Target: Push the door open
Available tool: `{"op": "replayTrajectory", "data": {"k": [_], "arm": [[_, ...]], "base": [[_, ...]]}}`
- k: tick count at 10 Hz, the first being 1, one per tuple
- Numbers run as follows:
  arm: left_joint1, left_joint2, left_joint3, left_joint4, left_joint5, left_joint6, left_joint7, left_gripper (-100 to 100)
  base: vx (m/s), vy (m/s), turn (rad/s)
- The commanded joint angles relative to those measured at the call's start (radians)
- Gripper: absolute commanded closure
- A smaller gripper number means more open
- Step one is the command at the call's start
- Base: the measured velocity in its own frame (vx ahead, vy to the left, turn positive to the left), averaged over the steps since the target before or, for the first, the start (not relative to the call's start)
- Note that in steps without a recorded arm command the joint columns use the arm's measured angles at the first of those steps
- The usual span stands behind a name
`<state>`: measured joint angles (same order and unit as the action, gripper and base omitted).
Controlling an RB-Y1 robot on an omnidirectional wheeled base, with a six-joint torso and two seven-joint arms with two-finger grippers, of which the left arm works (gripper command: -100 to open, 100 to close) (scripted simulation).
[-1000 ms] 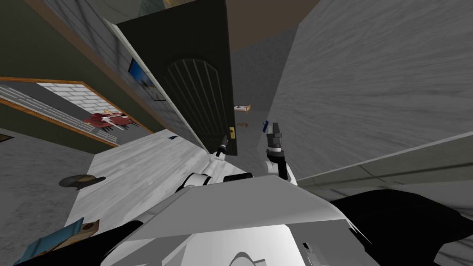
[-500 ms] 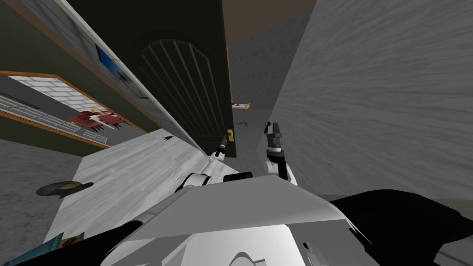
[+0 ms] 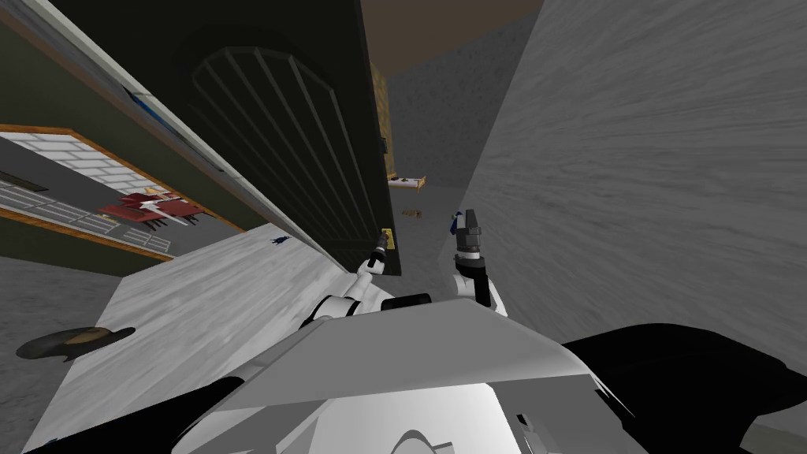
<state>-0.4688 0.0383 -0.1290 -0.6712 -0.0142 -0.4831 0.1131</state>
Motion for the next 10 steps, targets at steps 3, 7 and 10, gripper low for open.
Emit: {"op": "replayTrajectory", "data": {"k": [3,7,10], "arm": [[0.0,0.0,0.0,0.0,0.0,0.0,0.0,100],[0.0,0.0,0.0,0.0,0.0,0.0,0.0,100],[-0.001,0.02,0.036,0.004,0.009,0.003,-0.03,100]], "base": [[0.013,-0.004,0.0],[-0.013,0.003,-0.001],[0.177,-0.014,0.056]]}}
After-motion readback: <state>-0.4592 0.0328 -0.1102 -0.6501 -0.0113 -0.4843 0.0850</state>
